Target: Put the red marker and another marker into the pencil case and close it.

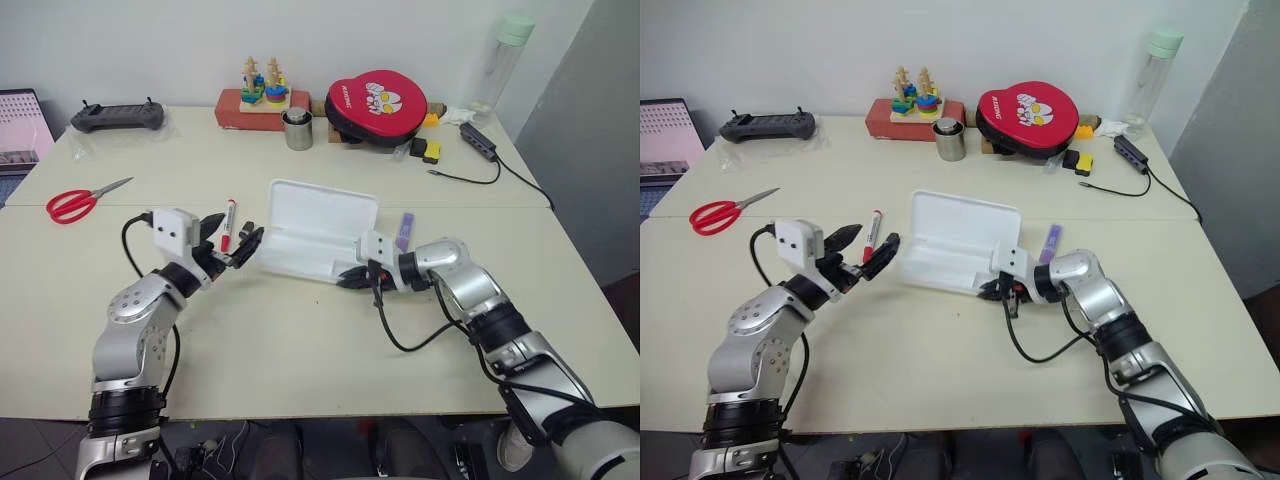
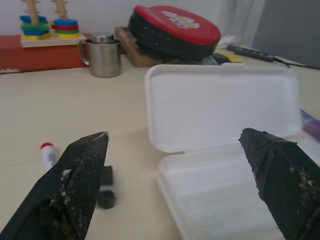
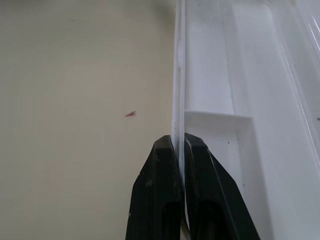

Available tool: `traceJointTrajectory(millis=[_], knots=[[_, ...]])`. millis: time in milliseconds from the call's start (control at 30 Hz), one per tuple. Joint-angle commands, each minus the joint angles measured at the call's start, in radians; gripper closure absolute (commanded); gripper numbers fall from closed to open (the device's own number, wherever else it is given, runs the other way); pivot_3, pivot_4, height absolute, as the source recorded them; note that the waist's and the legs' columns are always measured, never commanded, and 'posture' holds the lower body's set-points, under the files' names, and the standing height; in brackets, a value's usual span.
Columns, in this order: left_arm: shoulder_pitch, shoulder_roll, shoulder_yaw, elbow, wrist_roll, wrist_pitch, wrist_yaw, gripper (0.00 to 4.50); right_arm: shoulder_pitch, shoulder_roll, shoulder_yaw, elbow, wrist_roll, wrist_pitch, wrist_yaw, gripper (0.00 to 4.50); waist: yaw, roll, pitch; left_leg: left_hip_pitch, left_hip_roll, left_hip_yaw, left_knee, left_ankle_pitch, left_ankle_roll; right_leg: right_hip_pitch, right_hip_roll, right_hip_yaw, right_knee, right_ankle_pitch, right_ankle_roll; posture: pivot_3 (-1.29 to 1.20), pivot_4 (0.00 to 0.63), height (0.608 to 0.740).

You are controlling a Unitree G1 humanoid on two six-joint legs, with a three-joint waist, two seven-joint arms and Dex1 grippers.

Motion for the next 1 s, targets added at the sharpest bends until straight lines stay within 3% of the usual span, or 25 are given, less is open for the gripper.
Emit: traceJointTrajectory(millis=[33, 200, 300, 500, 667, 800, 1000], knots=[[-0.004, 0.019, 0.028, 0.012, 0.003, -0.013, 0.008, 0.00, 0.049, -0.033, 0.035, -0.172, 0.002, 0.044, 0.021, 4.49, 0.000, 0.000, 0.000, 0.000, 0.000, 0.000, 0.000, 0.000, 0.000, 0.000, 0.000, 0.000, 0.000, 0.000, 0.000, 0.00, 0.150, 0.740], [-0.018, 0.020, 0.027, 0.046, 0.017, -0.006, 0.033, 0.00, 0.081, -0.045, 0.078, -0.203, -0.027, 0.034, 0.005, 4.49, 0.000, 0.000, 0.000, 0.000, 0.000, 0.000, 0.001, 0.000, 0.000, 0.000, 0.000, 0.000, 0.000, 0.000, 0.001, 0.00, 0.150, 0.740], [-0.030, 0.019, 0.014, 0.073, 0.046, 0.013, 0.078, 0.00, 0.073, -0.045, 0.073, -0.207, -0.021, 0.038, 0.000, 3.89, 0.000, 0.000, 0.000, 0.001, 0.000, 0.000, 0.001, 0.000, -0.001, 0.000, 0.000, 0.000, 0.000, 0.000, 0.001, 0.00, 0.150, 0.740], [-0.060, 0.005, 0.016, 0.117, 0.078, 0.073, 0.169, 0.00, 0.062, -0.061, 0.020, -0.282, 0.054, 0.101, 0.026, 2.26, 0.001, 0.000, 0.000, 0.000, 0.000, 0.000, 0.001, 0.000, -0.001, 0.000, 0.000, 0.000, 0.000, 0.000, 0.000, 0.00, 0.150, 0.740], [-0.121, -0.015, -0.045, 0.204, 0.139, 0.122, 0.224, 0.00, 0.023, -0.018, -0.150, -0.467, 0.343, 0.361, 0.011, 1.13, 0.003, 0.000, 0.000, 0.000, 0.000, -0.001, 0.001, 0.000, -0.001, 0.000, 0.000, -0.001, 0.000, 0.000, 0.000, 0.00, 0.150, 0.740], [-0.157, -0.026, -0.061, 0.274, 0.167, 0.127, 0.242, 0.00, -0.032, -0.003, -0.237, -0.480, 0.405, 0.438, -0.084, 0.22, 0.002, -0.001, -0.001, 0.000, 0.000, -0.002, 0.001, 0.000, -0.001, 0.002, 0.000, -0.001, 0.000, 0.000, 0.000, 0.00, 0.150, 0.740], [-0.225, -0.042, -0.071, 0.372, 0.194, 0.131, 0.273, 0.00, -0.096, 0.003, -0.298, -0.374, 0.363, 0.413, -0.246, 0.09, 0.003, -0.001, -0.001, 0.001, 0.000, -0.002, 0.001, 0.000, -0.001, 0.001, 0.000, -0.001, 0.000, 0.000, 0.000, 0.00, 0.150, 0.740]])
